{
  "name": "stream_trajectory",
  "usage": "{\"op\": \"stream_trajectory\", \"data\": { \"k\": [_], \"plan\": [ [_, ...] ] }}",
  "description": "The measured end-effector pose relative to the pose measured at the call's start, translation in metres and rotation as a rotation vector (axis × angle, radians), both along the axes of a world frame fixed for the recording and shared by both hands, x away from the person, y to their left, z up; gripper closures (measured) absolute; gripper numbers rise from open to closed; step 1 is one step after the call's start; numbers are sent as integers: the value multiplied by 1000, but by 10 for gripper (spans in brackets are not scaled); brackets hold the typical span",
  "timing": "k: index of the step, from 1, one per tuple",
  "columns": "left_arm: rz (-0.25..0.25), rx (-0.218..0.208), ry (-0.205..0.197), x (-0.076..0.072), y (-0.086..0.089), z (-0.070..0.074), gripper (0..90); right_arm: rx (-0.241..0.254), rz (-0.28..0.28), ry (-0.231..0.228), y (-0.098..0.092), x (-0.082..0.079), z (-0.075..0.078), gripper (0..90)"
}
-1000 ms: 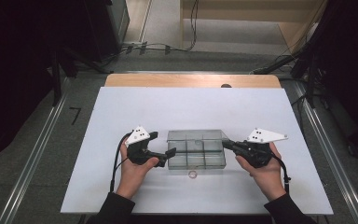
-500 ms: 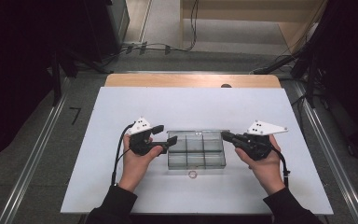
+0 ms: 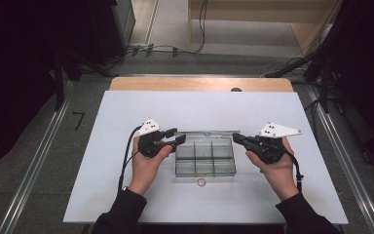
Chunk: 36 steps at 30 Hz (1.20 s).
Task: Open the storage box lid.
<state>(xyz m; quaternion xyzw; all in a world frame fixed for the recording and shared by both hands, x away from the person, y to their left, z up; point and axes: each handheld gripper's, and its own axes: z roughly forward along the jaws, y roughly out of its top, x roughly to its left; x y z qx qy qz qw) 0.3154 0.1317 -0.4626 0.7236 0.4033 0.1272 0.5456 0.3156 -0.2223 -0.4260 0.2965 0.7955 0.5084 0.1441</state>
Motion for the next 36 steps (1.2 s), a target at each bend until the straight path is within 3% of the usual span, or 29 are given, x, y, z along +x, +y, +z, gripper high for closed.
{"op": "stream_trajectory", "data": {
  "k": [15,18,22,26,36],
  "plan": [
    [3,-6,-2,4,-2,4,531,-9,-7,-20,-14,-1,-2,880],
    [1,-11,0,4,-1,3,536,6,-20,-3,-22,2,-5,823],
    [6,-22,3,6,-1,2,544,19,-50,-4,-24,7,-8,627],
    [12,-30,4,8,0,1,552,23,-58,-4,-19,16,-16,525],
    [14,-40,17,14,0,-5,568,25,-29,19,-2,37,-34,553]
  ]
}}
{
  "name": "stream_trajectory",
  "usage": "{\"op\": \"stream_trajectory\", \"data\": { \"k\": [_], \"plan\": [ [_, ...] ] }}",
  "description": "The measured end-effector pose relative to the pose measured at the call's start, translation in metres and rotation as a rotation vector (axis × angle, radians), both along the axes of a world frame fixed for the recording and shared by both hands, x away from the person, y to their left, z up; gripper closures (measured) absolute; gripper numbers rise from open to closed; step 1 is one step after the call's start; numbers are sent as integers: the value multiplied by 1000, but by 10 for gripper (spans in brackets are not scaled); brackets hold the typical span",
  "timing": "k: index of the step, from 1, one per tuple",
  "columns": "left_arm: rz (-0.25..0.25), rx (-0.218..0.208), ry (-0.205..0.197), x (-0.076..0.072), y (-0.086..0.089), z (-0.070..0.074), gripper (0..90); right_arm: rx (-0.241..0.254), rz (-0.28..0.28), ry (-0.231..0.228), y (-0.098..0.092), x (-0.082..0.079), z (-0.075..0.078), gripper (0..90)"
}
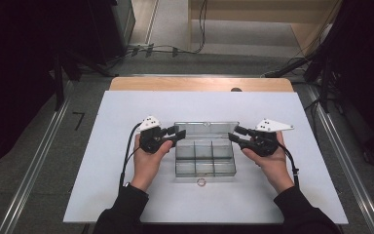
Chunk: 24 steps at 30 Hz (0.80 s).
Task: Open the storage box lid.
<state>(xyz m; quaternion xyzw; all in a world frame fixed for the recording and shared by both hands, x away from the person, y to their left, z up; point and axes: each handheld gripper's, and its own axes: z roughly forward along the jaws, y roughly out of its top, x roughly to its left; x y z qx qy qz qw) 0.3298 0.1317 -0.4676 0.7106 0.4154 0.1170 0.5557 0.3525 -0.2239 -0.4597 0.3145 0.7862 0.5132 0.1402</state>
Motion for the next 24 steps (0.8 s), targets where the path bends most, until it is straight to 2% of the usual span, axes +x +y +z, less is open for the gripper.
{"op": "stream_trajectory", "data": {
  "k": [7,11,24],
  "plan": [
    [4,-6,11,6,0,-7,583,2,-14,18,6,9,-8,617],
    [-1,-12,22,9,1,-10,586,-11,-18,-3,7,11,-11,645],
    [29,-28,46,14,1,-16,633,23,-27,34,9,19,-20,710]
  ]
}}
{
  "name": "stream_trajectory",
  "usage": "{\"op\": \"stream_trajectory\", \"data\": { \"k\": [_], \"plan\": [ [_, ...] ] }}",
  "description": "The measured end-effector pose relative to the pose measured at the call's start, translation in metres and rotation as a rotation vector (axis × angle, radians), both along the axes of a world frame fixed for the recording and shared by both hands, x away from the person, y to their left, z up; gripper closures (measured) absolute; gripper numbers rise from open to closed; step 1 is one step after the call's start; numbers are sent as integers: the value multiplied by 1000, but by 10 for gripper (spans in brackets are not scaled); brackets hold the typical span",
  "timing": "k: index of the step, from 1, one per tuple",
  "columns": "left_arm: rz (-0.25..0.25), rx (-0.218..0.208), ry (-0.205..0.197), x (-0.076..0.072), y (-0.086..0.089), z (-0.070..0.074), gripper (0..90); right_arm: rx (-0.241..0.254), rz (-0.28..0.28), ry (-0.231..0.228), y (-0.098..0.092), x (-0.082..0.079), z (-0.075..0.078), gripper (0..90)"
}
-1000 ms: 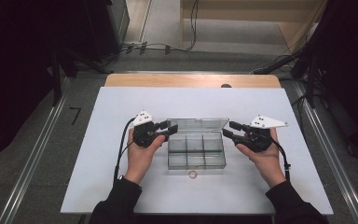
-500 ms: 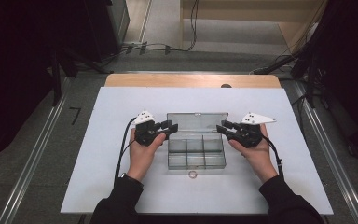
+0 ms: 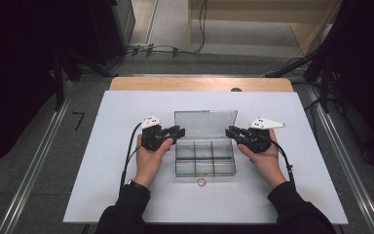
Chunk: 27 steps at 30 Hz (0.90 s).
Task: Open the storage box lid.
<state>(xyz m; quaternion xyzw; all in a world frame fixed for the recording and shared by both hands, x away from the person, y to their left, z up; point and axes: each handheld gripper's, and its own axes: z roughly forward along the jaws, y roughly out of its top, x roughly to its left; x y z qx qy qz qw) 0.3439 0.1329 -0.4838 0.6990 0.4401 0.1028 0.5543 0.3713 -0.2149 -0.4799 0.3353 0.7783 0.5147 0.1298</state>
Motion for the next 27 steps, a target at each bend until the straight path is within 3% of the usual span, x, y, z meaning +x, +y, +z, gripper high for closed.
{"op": "stream_trajectory", "data": {
  "k": [13,19,27],
  "plan": [
    [31,-12,50,9,-2,-9,689,55,-35,77,0,11,-7,740],
    [25,-19,70,11,-2,-10,691,53,-34,81,0,12,-8,736],
    [30,-34,98,14,-2,-14,686,74,-45,117,0,14,-10,715]
  ]
}}
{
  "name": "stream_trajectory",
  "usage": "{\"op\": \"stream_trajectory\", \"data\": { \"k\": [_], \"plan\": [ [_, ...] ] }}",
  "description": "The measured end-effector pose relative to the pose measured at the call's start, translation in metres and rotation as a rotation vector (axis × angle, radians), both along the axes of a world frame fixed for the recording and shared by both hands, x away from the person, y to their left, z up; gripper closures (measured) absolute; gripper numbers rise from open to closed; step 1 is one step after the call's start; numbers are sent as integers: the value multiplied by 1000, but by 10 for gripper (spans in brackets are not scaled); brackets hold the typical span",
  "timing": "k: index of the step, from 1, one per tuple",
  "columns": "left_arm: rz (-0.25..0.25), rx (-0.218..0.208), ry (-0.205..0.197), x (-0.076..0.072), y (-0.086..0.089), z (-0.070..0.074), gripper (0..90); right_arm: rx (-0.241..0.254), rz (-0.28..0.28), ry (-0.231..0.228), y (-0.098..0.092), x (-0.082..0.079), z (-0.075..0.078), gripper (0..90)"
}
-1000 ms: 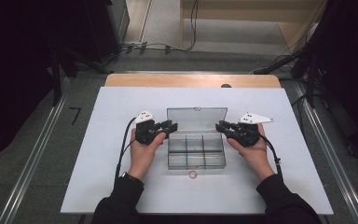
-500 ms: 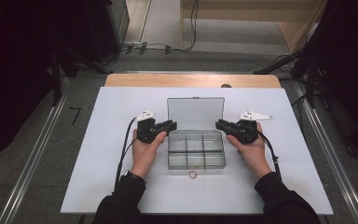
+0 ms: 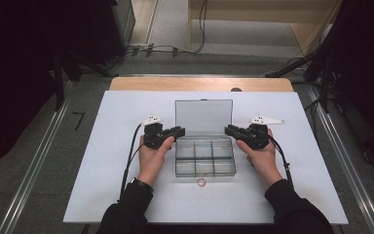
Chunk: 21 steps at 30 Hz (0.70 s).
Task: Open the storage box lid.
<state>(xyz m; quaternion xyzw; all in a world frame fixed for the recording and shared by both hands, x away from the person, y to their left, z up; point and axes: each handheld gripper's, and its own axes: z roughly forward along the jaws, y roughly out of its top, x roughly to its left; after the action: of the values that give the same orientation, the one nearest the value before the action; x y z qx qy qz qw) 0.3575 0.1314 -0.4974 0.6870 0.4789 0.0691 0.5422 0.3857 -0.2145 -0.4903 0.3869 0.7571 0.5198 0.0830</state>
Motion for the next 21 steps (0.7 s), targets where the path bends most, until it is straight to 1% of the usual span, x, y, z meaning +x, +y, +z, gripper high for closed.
{"op": "stream_trajectory", "data": {
  "k": [1,7,8,11,13,17,21],
  "plan": [
    [1,-5,6,0,0,-1,682,1,0,0,0,1,-1,710],
    [4,-17,39,3,0,-4,643,22,-5,48,0,3,-6,667],
    [0,-19,42,3,0,-5,639,27,-4,48,0,4,-7,665],
    [0,-15,51,4,0,-6,617,39,-6,75,-1,5,-8,650],
    [5,-25,62,5,0,-7,605,44,-6,93,-1,6,-9,633],
    [10,-29,67,5,0,-8,589,58,-7,113,-2,8,-11,622],
    [20,-23,71,6,-1,-8,566,82,-12,150,-2,9,-13,601]
  ]
}}
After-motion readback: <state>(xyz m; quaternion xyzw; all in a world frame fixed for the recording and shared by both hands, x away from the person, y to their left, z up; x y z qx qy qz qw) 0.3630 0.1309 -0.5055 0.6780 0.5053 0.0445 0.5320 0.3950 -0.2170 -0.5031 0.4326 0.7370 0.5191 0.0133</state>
